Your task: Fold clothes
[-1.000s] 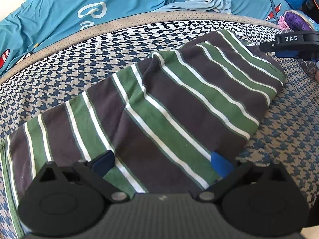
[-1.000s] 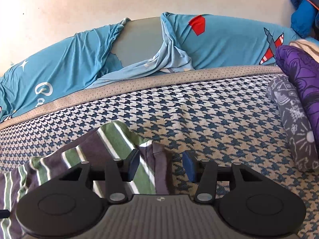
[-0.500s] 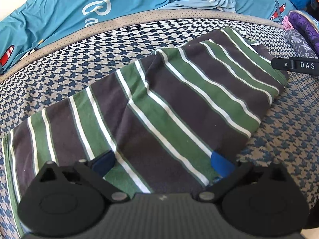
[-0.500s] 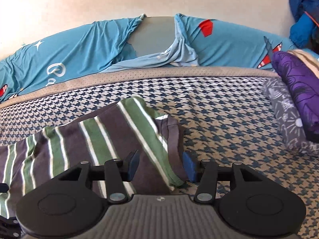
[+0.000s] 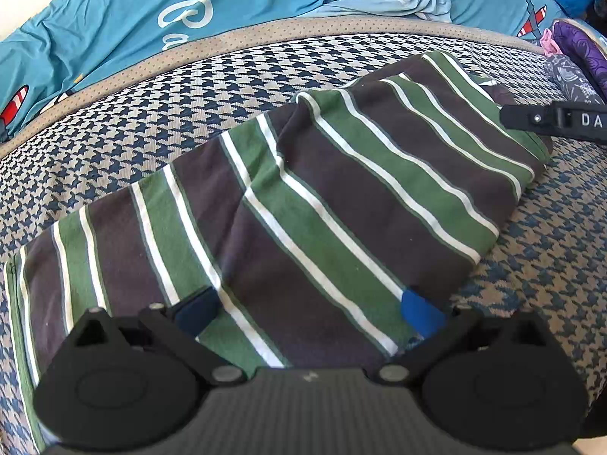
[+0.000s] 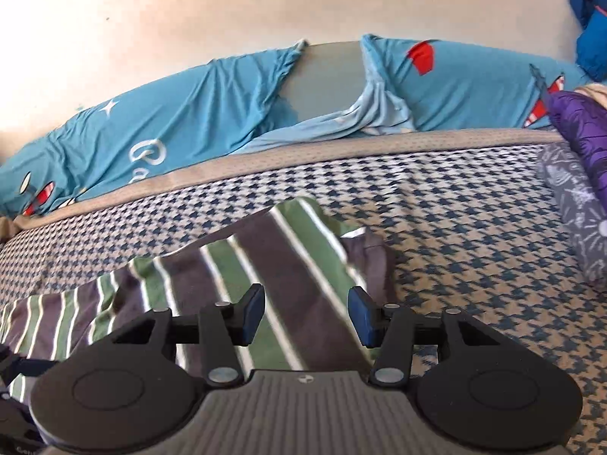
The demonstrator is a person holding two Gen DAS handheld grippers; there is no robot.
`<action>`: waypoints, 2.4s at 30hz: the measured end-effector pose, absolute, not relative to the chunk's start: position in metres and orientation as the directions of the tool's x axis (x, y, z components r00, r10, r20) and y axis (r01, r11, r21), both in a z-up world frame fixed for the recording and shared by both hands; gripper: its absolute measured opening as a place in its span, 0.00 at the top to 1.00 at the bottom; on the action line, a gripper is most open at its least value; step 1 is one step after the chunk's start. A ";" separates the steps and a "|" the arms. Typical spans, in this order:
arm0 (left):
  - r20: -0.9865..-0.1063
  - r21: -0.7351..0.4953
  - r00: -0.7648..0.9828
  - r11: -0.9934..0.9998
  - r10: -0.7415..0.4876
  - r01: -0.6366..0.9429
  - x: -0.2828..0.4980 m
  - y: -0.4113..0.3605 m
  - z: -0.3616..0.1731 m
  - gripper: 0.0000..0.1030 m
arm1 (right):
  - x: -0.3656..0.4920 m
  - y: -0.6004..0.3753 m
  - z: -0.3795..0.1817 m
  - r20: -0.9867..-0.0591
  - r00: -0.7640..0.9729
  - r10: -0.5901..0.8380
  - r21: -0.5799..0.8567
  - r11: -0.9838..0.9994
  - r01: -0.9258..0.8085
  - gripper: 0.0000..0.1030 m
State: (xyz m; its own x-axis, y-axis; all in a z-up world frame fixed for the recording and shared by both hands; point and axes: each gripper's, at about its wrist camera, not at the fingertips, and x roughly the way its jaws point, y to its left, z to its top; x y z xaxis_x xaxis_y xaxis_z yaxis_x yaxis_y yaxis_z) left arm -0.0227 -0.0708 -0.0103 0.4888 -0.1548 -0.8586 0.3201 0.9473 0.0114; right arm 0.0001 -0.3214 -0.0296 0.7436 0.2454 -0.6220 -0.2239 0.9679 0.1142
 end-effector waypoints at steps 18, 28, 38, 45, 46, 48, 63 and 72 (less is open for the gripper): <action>-0.861 0.011 0.484 0.947 -0.153 0.320 -0.024 -0.068 -0.011 0.00 | 0.020 -0.317 -0.072 -0.713 0.683 0.161 0.065 0.984 -0.164 0.54; -0.864 0.015 0.481 0.948 -0.147 0.317 -0.033 -0.066 -0.009 0.00 | 0.019 -0.308 -0.073 -0.714 0.694 0.091 -0.039 0.985 -0.169 0.46; -0.858 0.027 0.499 0.959 -0.122 0.281 -0.045 -0.063 -0.004 0.00 | -0.005 -0.289 -0.062 -0.666 0.741 0.091 -0.114 0.968 -0.222 0.44; -0.856 0.018 0.505 0.972 -0.107 0.235 -0.051 -0.047 -0.001 0.00 | -0.027 -0.268 -0.065 -0.655 0.740 0.151 -0.114 0.949 -0.294 0.44; -0.856 0.015 0.506 0.973 -0.106 0.230 -0.053 -0.046 -0.001 0.00 | -0.030 -0.267 -0.065 -0.654 0.740 0.156 -0.107 0.950 -0.295 0.44; -0.855 0.010 0.508 0.976 -0.106 0.219 -0.056 -0.042 0.001 0.00 | -0.035 -0.266 -0.064 -0.648 0.743 0.166 -0.094 0.951 -0.294 0.44; -0.856 0.013 0.509 0.980 -0.091 0.198 -0.078 -0.032 -0.004 0.00 | -0.050 -0.258 -0.071 -0.694 0.710 0.123 -0.116 0.953 -0.279 0.33; -0.857 -0.018 0.499 0.975 -0.128 0.221 -0.096 -0.023 -0.001 0.00 | -0.062 -0.267 -0.066 -0.687 0.714 0.136 -0.057 0.969 -0.239 0.33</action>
